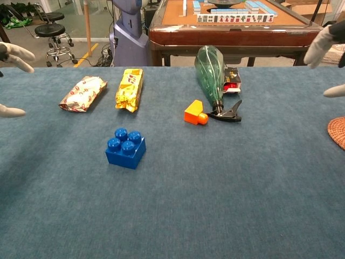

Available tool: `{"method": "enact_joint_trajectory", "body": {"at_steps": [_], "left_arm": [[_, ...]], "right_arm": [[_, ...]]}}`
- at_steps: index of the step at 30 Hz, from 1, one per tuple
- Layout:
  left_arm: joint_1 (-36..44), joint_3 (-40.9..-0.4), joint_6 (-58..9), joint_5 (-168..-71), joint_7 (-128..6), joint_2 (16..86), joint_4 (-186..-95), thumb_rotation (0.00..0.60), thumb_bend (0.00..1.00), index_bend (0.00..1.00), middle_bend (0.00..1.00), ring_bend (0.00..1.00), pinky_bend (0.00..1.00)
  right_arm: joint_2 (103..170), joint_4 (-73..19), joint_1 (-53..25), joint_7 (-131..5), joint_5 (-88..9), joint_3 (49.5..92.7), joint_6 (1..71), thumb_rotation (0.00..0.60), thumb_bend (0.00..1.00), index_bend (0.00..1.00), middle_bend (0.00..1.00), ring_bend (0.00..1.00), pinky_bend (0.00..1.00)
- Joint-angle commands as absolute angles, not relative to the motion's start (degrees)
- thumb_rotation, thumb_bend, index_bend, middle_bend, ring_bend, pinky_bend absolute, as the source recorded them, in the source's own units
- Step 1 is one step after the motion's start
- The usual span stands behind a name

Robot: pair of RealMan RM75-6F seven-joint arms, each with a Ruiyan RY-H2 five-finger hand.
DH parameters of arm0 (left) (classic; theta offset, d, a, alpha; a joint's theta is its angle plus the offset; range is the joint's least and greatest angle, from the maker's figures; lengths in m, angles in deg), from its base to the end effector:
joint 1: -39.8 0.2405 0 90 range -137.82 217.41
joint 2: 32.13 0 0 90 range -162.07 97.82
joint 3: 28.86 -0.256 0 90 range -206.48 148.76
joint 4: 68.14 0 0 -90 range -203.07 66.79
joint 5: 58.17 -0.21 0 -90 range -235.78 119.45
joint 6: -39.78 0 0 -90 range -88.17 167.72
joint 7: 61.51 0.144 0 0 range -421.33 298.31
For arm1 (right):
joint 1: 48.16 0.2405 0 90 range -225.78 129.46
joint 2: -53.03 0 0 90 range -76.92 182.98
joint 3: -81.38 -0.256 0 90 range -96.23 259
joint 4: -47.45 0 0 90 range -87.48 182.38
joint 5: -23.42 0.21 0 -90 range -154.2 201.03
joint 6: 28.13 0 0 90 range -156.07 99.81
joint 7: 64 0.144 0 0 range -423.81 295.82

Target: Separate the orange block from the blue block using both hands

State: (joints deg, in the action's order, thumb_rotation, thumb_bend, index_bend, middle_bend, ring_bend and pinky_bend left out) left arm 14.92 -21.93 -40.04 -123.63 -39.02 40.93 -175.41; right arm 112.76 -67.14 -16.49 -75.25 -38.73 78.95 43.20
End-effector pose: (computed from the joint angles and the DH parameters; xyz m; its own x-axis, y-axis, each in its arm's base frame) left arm -0.2036 0.2677 0.0959 0.3374 0.0533 0.9398 0.9401 -0.0699 -0.3336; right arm -0.1924 -0.2732 0.1256 0.2809 -0.2170 0.9349 -0.9576 -0.1279 0.2580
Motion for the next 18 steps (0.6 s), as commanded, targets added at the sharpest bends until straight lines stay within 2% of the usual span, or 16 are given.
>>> {"method": "enact_joint_trajectory", "body": {"at_steps": [1,7,12,18], "left_arm": [[17.5,-24.6,-40.5,-129.2,-44.1,36.7,-171.4,0.600,0.00,0.20,0.18,0.08,0.15],[21.7,-27.1,-41.4,-133.7,-55.0,30.6,-167.8,0.600,0.00,0.22,0.18,0.08,0.14],[25.3,-28.5,-43.8,-135.1,-56.8,27.6,-168.7,0.600,0.00,0.22,0.18,0.08,0.14],[27.7,-30.5,-43.6,-136.6,-57.2,25.5,-169.1,0.600,0.00,0.22,0.18,0.08,0.14]], "right_arm": [[110.7,-67.6,-20.3,-73.1,-41.7,81.0,45.7,0.600,0.00,0.38,0.35,0.39,0.34],[108.7,-67.2,-24.7,-72.0,-45.2,83.1,47.7,0.600,0.00,0.38,0.35,0.38,0.34],[107.1,-67.5,-27.9,-71.3,-47.9,83.7,50.1,0.600,0.00,0.38,0.35,0.38,0.34],[104.9,-69.0,-31.1,-71.3,-50.5,84.3,52.6,0.600,0.00,0.38,0.35,0.38,0.34]]}}
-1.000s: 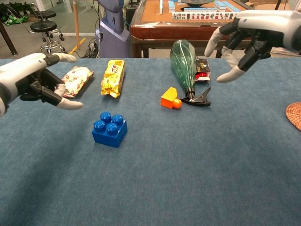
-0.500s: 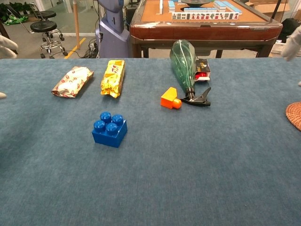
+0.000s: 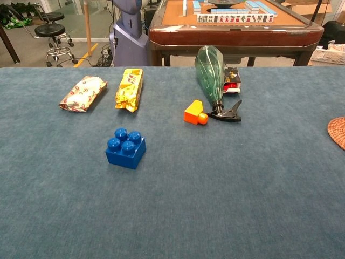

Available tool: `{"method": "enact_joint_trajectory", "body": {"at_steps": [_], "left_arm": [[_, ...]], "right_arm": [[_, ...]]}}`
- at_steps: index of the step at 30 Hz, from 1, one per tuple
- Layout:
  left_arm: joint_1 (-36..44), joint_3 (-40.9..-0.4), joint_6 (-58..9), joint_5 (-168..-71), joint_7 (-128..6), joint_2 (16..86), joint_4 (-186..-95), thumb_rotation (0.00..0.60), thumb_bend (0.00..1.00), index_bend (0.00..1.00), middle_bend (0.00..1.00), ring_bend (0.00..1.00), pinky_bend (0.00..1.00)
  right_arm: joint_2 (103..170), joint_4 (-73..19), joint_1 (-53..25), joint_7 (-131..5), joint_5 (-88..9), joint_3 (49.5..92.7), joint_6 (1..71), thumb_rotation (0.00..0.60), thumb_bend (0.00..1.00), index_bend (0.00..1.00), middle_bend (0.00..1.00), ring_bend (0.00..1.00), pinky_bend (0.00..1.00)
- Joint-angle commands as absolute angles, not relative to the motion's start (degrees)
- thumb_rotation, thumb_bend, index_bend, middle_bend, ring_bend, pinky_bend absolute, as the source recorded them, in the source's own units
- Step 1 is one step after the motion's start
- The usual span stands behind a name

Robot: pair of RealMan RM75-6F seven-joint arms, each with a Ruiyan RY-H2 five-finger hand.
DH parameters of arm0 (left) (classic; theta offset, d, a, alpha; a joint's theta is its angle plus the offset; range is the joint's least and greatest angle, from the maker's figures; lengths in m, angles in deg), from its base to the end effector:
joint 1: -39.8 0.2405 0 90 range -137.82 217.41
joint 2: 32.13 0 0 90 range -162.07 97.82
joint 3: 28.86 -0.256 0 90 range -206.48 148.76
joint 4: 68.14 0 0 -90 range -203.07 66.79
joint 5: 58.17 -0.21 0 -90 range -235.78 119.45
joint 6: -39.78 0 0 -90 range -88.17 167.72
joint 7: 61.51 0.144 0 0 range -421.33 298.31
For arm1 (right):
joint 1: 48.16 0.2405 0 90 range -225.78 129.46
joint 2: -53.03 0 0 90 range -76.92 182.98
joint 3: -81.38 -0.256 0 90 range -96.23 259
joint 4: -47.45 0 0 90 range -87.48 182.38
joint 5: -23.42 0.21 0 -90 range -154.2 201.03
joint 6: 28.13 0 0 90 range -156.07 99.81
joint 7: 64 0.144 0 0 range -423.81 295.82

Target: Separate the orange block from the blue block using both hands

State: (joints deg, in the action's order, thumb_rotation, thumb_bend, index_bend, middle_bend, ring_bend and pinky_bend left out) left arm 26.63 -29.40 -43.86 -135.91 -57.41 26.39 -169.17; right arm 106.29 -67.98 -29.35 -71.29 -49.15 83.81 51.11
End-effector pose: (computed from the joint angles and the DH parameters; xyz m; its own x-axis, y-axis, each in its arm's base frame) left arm -0.2865 0.2085 0.1720 0.4091 0.0402 0.9116 0.9124 -0.0028 -0.4094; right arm -0.2403 -0.2139 0.1652 0.3178 -0.1590 0.9347 -0.9476 -0.0197 0.3188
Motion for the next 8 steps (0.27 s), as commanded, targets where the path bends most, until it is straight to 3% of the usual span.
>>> {"method": "enact_joint_trajectory", "body": {"at_steps": [1,8], "left_arm": [[27.9,-30.6,-43.7,-136.8,-57.1,25.5,-168.9,0.600,0.00,0.22,0.18,0.08,0.14],[29.0,-30.2,-43.5,-137.5,-57.1,26.4,-168.5,0.600,0.00,0.22,0.18,0.08,0.14]], "right_arm": [[104.4,-69.3,-31.6,-71.2,-50.9,84.3,53.0,0.600,0.00,0.38,0.35,0.38,0.34],[101.2,-71.0,-34.4,-70.7,-52.4,84.2,54.4,0.600,0.00,0.38,0.35,0.38,0.34]]}}
